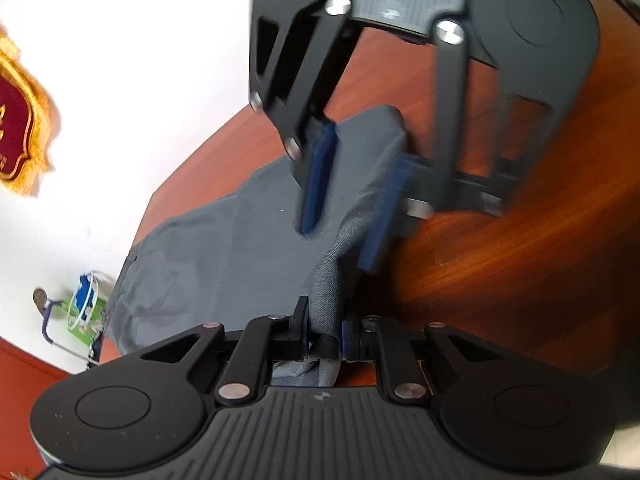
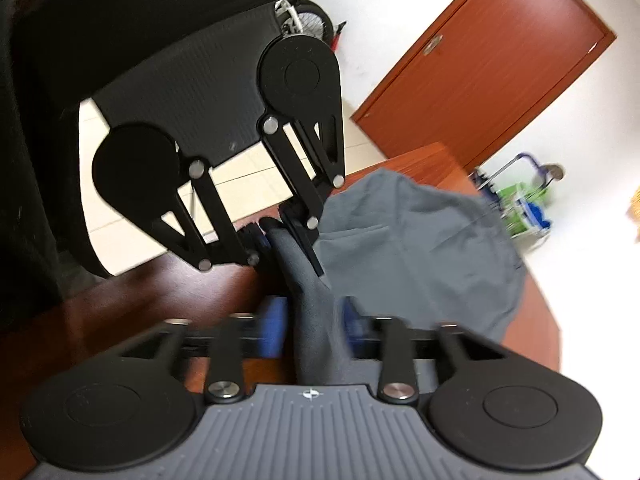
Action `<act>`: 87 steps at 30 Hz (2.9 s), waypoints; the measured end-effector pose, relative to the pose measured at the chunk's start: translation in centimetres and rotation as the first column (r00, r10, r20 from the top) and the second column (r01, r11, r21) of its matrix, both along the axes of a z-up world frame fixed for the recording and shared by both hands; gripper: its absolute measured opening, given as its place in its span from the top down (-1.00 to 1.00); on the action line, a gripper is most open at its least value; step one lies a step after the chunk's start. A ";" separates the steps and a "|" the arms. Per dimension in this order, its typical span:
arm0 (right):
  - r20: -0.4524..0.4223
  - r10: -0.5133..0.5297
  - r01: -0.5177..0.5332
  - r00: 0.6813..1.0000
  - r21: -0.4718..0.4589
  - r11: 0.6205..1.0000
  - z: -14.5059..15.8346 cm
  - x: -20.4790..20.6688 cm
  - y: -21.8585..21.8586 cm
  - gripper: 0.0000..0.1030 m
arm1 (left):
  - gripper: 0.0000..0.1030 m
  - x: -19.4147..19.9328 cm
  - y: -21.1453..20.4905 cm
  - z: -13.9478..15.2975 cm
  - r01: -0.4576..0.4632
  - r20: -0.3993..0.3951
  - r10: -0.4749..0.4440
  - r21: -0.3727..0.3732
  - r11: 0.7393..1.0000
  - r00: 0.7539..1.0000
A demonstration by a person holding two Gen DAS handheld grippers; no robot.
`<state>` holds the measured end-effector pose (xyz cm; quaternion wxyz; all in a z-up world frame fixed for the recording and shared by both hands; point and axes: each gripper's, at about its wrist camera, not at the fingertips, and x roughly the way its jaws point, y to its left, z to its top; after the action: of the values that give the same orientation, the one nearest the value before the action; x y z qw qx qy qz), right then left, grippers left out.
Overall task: Fold clothes
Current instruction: 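Lift the held edge with both grippers and fold it over the trousers, then open both grippers and release the trousers onto the stack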
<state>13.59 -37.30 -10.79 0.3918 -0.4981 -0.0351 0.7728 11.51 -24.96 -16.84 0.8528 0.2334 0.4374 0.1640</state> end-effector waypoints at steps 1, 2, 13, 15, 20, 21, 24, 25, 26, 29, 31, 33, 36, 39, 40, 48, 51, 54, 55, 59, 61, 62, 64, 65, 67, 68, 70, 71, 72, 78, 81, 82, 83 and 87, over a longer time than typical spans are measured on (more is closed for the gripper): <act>0.009 -0.009 0.009 1.000 0.000 1.000 -0.4 0.2 0.0 0.03 | 0.74 0.0 0.4 0.3 -0.017 0.022 0.017 -0.010 1.000 1.000; 0.016 -0.017 0.017 1.000 -0.002 1.000 -0.7 0.5 0.1 0.03 | 0.74 0.1 0.6 0.5 -0.028 0.034 0.029 -0.016 0.999 0.999; 0.107 -0.160 0.164 0.981 -0.025 0.986 -4.7 5.7 0.3 0.30 | 0.74 0.2 1.5 1.8 -0.100 0.101 0.106 -0.065 0.993 0.989; 0.114 -0.176 0.180 0.978 -0.019 0.984 -5.0 6.4 0.1 0.30 | 0.74 0.2 1.6 2.0 -0.108 0.107 0.114 -0.068 0.992 0.988; 0.162 -0.164 0.163 0.973 0.020 0.986 -5.6 7.2 -0.2 0.30 | 0.74 -0.2 2.6 2.4 -0.133 0.124 0.142 -0.083 0.988 0.982; 0.171 -0.160 0.158 0.972 0.028 0.987 -5.7 7.3 -0.2 0.30 | 0.74 -0.2 2.5 2.5 -0.133 0.124 0.143 -0.082 0.988 0.982; 0.189 -0.139 0.134 0.972 0.037 0.990 -6.0 7.6 0.0 0.39 | 0.74 -0.7 2.6 2.8 -0.149 0.127 0.159 -0.087 0.985 0.979; 0.185 -0.132 0.128 0.974 0.034 0.991 -6.0 7.7 0.0 0.53 | 0.74 -0.8 2.4 2.9 -0.152 0.127 0.162 -0.087 0.985 0.979; 0.181 -0.124 0.121 0.976 0.030 0.992 -6.0 7.6 0.2 0.59 | 0.74 -0.9 2.1 3.0 -0.154 0.126 0.164 -0.088 0.984 0.978; 0.164 -0.118 0.117 0.979 0.016 0.993 -5.3 7.6 0.5 0.71 | 0.74 -1.5 2.1 3.2 -0.159 0.123 0.171 -0.104 0.982 0.977; 0.159 -0.123 0.122 0.980 0.014 0.992 -4.7 7.5 0.4 0.74 | 0.74 -1.8 2.3 3.3 -0.161 0.128 0.176 -0.121 0.980 0.976; 0.153 -0.131 0.131 0.979 0.011 0.991 -3.9 7.3 0.2 0.75 | 0.74 -2.5 2.1 3.6 -0.162 0.140 0.185 -0.159 0.974 0.973; 0.147 -0.136 0.138 0.980 -0.003 0.990 -2.6 7.0 -0.4 0.76 | 0.74 -3.6 2.1 4.1 -0.155 0.154 0.189 -0.212 0.965 0.970; 0.138 -0.140 0.144 0.980 -0.020 0.989 -1.4 6.4 -1.2 0.76 | 0.74 -5.3 1.6 4.7 -0.127 0.173 0.177 -0.268 0.955 0.969; 0.131 -0.140 0.145 0.981 -0.031 0.989 -0.9 6.1 -1.6 0.76 | 0.74 -5.7 1.6 4.8 -0.122 0.176 0.177 -0.286 0.950 0.968; 0.070 -0.112 0.120 0.991 -0.130 0.984 2.8 3.6 -4.7 0.77 | 0.74 -10.4 0.2 7.6 -0.113 0.194 0.222 -0.455 0.883 0.956; 0.056 -0.113 0.120 0.992 -0.136 0.984 4.5 2.8 -5.0 0.77 | 0.74 -11.4 0.6 8.9 -0.118 0.209 0.243 -0.477 0.871 0.947; 0.054 -0.131 0.137 0.990 -0.114 0.984 6.3 2.3 -4.4 0.77 | 0.74 -11.8 1.7 10.4 -0.120 0.229 0.259 -0.486 0.866 0.938; 0.055 -0.139 0.144 0.989 -0.105 0.984 6.9 2.3 -4.0 0.78 | 0.74 -11.8 2.1 10.7 -0.121 0.234 0.263 -0.488 0.865 0.936; 0.056 -0.187 0.190 0.981 -0.064 0.980 8.8 3.0 -1.3 0.78 | 0.74 -11.8 5.5 12.9 -0.120 0.265 0.279 -0.490 0.863 0.923; 0.063 -0.200 0.203 0.978 -0.046 0.978 9.1 3.3 -0.6 0.78 | 0.74 -11.7 7.1 13.5 -0.101 0.274 0.266 -0.494 0.863 0.924; 0.068 -0.206 0.209 0.976 -0.036 0.977 9.2 3.6 0.1 0.78 | 0.74 -11.5 8.2 13.9 -0.102 0.283 0.271 -0.495 0.863 0.920; 0.077 -0.220 0.221 0.972 -0.014 0.975 9.4 4.3 1.6 0.78 | 0.74 -10.9 10.0 14.2 -0.114 0.295 0.285 -0.485 0.867 0.912; 0.080 -0.231 0.231 0.970 0.000 0.973 9.5 4.6 2.7 0.78 | 0.74 -10.6 10.8 14.3 -0.120 0.301 0.291 -0.480 0.869 0.908; 0.092 -0.242 0.241 0.966 0.022 0.970 9.6 5.3 4.3 0.78 | 0.74 -9.9 12.3 14.4 -0.130 0.309 0.302 -0.472 0.872 0.902; 0.098 -0.249 0.247 0.964 0.033 0.969 9.6 5.6 5.0 0.78 | 0.74 -9.7 12.7 14.3 -0.134 0.312 0.305 -0.468 0.874 0.900; 0.110 -0.262 0.258 0.959 0.047 0.965 9.5 6.2 6.7 0.78 | 0.74 -8.5 15.4 14.3 -0.166 0.309 0.333 -0.460 0.872 0.891; 0.114 -0.266 0.262 0.957 0.050 0.964 9.3 6.4 7.4 0.78 | 0.74 -8.1 16.3 14.1 -0.179 0.303 0.343 -0.460 0.870 0.889; 0.116 -0.268 0.264 0.956 0.050 0.963 9.2 6.5 8.0 0.78 | 0.74 -7.7 17.2 14.0 -0.191 0.296 0.352 -0.460 0.867 0.888; 0.142 -0.279 0.279 0.950 0.023 0.960 6.1 8.2 15.0 0.78 | 0.74 -5.6 21.7 12.4 -0.262 0.234 0.398 -0.455 0.851 0.887; 0.148 -0.273 0.279 0.951 -0.021 0.960 4.0 9.0 17.5 0.78 | 0.74 -4.7 23.9 10.6 -0.292 0.193 0.415 -0.459 0.839 0.889; 0.151 -0.270 0.278 0.951 -0.033 0.960 3.3 9.3 18.1 0.78 | 0.74 -4.6 24.3 10.2 -0.296 0.183 0.416 -0.460 0.837 0.891; 0.154 -0.266 0.276 0.952 -0.049 0.960 2.6 9.5 18.7 0.78 | 0.74 -4.2 25.0 9.5 -0.303 0.170 0.419 -0.463 0.833 0.892; 0.156 -0.258 0.276 0.953 -0.108 0.955 -0.1 10.5 21.1 0.78 | 0.74 -3.8 26.4 7.6 -0.321 0.133 0.425 -0.468 0.823 0.895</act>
<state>24.12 -16.20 -10.86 0.4567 -0.5756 0.0550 0.6761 7.75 1.45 -9.24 0.8789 -0.0741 0.3975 0.2532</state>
